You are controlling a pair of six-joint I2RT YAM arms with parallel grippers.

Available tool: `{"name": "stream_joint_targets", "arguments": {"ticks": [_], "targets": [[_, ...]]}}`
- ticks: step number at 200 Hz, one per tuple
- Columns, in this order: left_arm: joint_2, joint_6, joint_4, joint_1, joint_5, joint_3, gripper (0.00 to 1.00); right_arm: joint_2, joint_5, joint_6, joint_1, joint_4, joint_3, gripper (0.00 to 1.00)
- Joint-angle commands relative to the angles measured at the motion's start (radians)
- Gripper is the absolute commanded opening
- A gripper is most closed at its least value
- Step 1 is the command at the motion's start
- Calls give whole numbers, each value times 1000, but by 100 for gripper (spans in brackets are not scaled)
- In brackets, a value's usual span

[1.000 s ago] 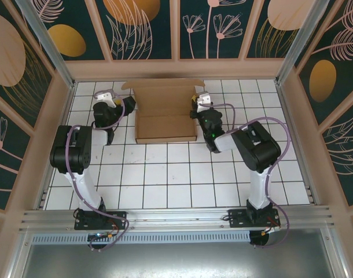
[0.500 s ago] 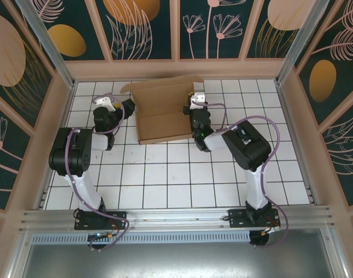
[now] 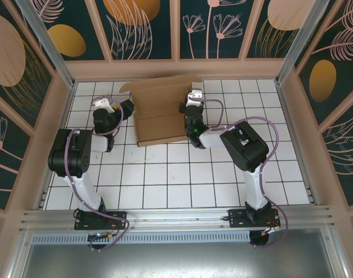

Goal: Fold the paper box

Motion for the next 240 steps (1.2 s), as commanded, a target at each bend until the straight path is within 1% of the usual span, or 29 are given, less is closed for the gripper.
{"name": "stream_joint_targets", "arguments": {"ticks": [1,28,65,82,95,131,156,188,240], "targets": [[-22,-20,61,-33,44,-5,82,6,-40,108,59,-24,53,6],[-27,-27,71,-32,47,-18,82,-13,-47,72,67,63,-13,6],[-32,-38,120,-32,47,-79,82,-30,-119,41,69,383,-207,5],[-36,-60,140,-32,43,-117,81,-32,-183,21,76,518,-281,4],[-39,-88,152,-33,38,-140,81,-26,-198,-3,87,591,-320,4],[-69,-157,169,-32,-5,-223,78,-17,-195,2,98,657,-403,4],[-104,-155,123,-32,-31,-260,77,-20,-191,38,104,669,-456,4],[-126,-162,106,-33,-42,-289,76,-31,-192,103,111,668,-508,5],[-142,-178,81,-40,-61,-331,71,-64,-173,127,138,651,-577,5]]}}
